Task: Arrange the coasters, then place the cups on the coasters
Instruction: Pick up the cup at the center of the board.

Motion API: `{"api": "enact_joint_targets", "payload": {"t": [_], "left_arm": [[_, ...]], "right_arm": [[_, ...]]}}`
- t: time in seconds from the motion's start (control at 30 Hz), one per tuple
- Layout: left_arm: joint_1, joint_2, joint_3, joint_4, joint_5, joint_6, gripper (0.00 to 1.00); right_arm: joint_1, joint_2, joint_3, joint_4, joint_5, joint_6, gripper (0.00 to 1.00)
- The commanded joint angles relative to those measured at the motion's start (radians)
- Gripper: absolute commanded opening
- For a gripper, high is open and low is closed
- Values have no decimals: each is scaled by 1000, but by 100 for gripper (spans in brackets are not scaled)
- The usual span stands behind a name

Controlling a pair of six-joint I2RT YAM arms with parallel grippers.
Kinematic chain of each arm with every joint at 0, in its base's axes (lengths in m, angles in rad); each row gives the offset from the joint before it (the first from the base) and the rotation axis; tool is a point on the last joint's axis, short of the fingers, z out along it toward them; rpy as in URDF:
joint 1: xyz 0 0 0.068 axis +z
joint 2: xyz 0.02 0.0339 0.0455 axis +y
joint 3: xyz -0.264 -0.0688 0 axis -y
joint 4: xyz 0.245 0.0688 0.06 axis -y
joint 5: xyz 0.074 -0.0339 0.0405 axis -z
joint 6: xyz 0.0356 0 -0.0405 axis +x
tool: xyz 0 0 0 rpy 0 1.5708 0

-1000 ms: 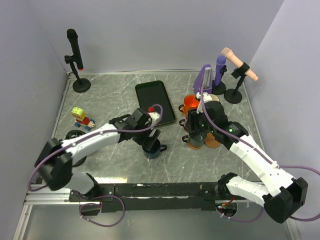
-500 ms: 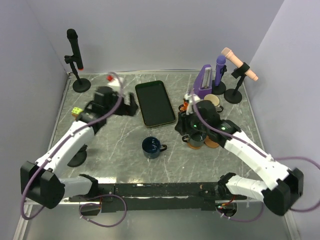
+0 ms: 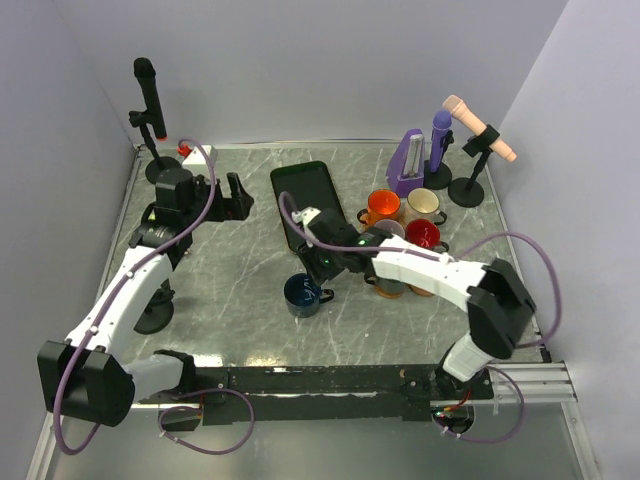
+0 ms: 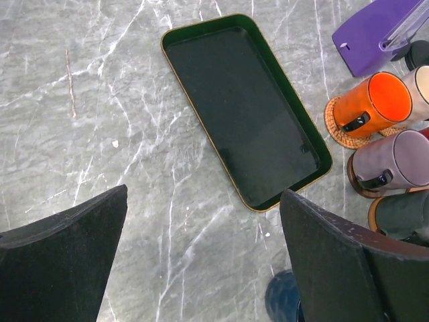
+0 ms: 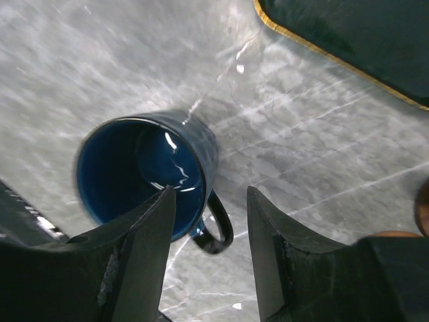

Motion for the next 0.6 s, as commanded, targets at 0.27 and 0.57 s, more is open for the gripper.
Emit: {"api": "enact_joint_targets", "payload": {"t": [0.27, 0.57], "left_arm": [[6, -5, 24, 24, -10, 23, 97], [6, -22, 21, 24, -17, 27, 97]], "right_arm": [[36, 137, 42, 72, 20, -54, 38], [45, 155, 26, 87, 22, -40, 7]]}}
